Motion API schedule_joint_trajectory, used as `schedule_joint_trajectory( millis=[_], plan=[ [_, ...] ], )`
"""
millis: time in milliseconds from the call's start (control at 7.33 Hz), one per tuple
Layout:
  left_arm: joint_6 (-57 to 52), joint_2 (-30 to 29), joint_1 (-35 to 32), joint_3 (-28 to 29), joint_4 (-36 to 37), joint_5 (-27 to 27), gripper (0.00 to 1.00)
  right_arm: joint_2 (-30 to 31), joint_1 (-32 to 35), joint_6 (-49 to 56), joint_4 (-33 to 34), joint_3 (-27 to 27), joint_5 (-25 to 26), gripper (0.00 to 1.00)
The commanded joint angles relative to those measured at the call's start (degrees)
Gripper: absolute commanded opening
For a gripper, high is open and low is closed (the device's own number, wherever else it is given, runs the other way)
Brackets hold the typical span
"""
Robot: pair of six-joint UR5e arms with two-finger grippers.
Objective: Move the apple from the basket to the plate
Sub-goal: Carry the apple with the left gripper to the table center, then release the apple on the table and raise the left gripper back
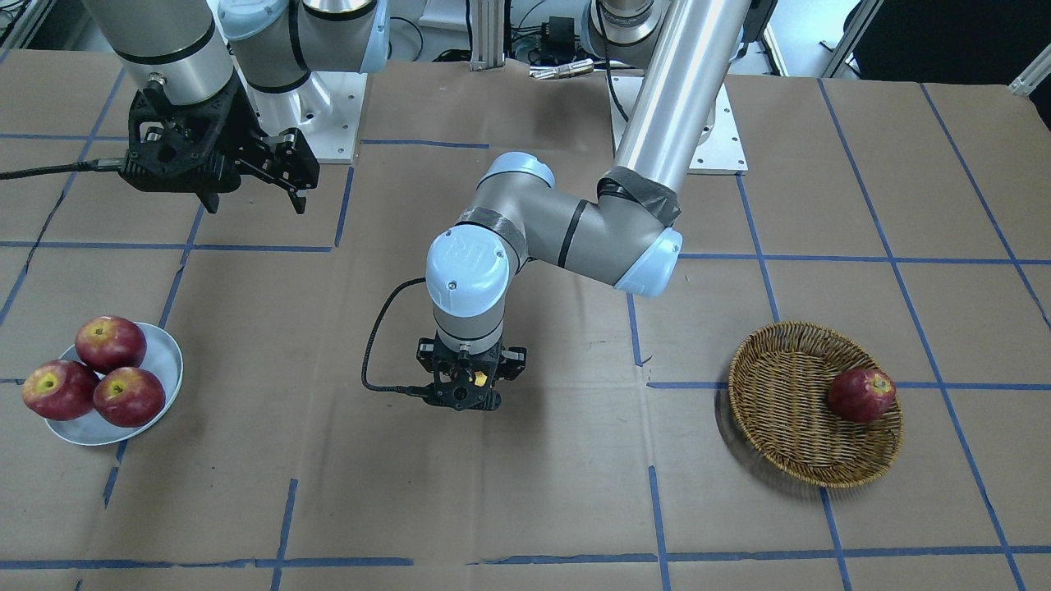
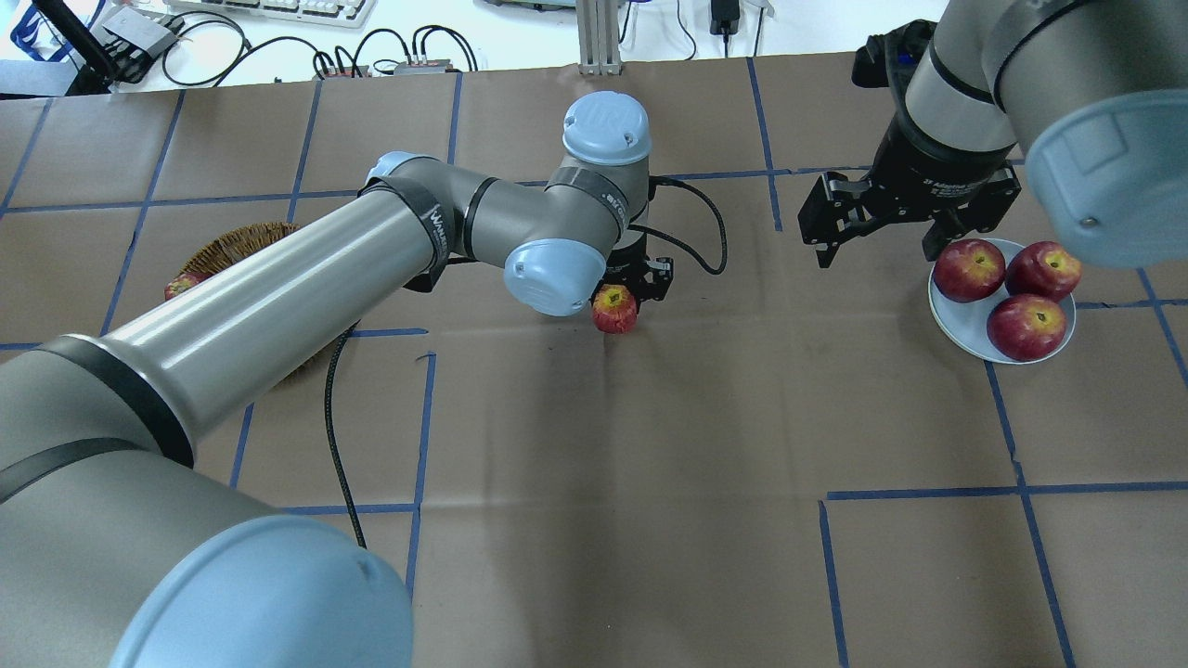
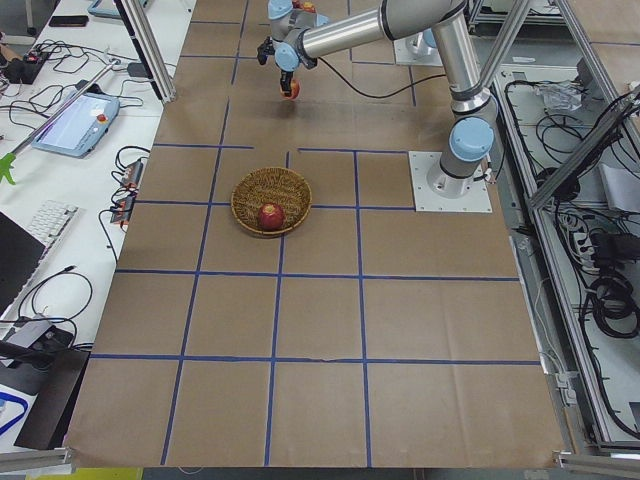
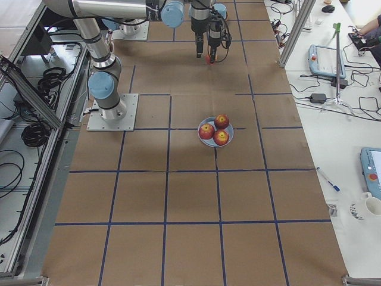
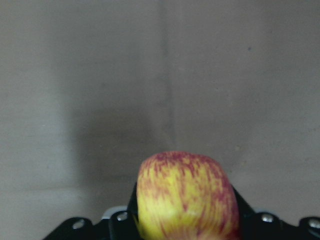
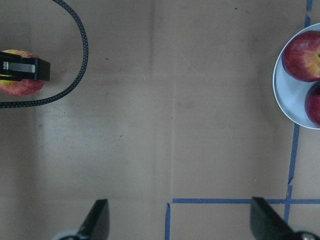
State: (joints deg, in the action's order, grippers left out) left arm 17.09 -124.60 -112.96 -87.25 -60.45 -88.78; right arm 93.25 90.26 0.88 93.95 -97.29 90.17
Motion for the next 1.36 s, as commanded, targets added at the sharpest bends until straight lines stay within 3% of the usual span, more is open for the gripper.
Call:
schedule_joint_trajectory(
  millis=[0, 136, 273, 545, 682, 955, 1227],
  plan=[
    [-0.04, -0.56, 0.02, -0.03, 0.24, 0.18, 0.58, 0.0, 0.0, 0.0, 0.0, 0.0, 0.0, 1.0],
    [0.05, -0.56, 0.02, -0.11, 0.24, 0.01, 0.85, 0.0, 0.0, 0.0, 0.0, 0.0, 0.0, 1.0],
    [0.13, -0.21, 0.11, 0.24, 0.07, 0.01, 0.98, 0.0, 0.0, 0.0, 0.0, 0.0, 0.0, 1.0],
    [-0.65, 4.07, 1.16, 2.34, -3.6, 0.44, 0.99, 0.0, 0.0, 0.0, 0.0, 0.0, 0.0, 1.0],
    [-1.35, 8.1, 2.38, 3.48, -9.28, 0.36, 0.99, 0.0, 0.0, 0.0, 0.09, 0.0, 0.0, 1.0],
    [-9.31, 17.85, 6.59, 5.77, -20.97, 0.27, 0.99, -0.09, 0.0, -0.09, 0.0, -0.09, 0.18, 1.0],
    [-17.83, 28.73, 11.34, 4.56, -30.28, 0.27, 0.99, -0.09, 0.17, 0.0, 0.44, 0.0, 0.26, 1.0]
  ],
)
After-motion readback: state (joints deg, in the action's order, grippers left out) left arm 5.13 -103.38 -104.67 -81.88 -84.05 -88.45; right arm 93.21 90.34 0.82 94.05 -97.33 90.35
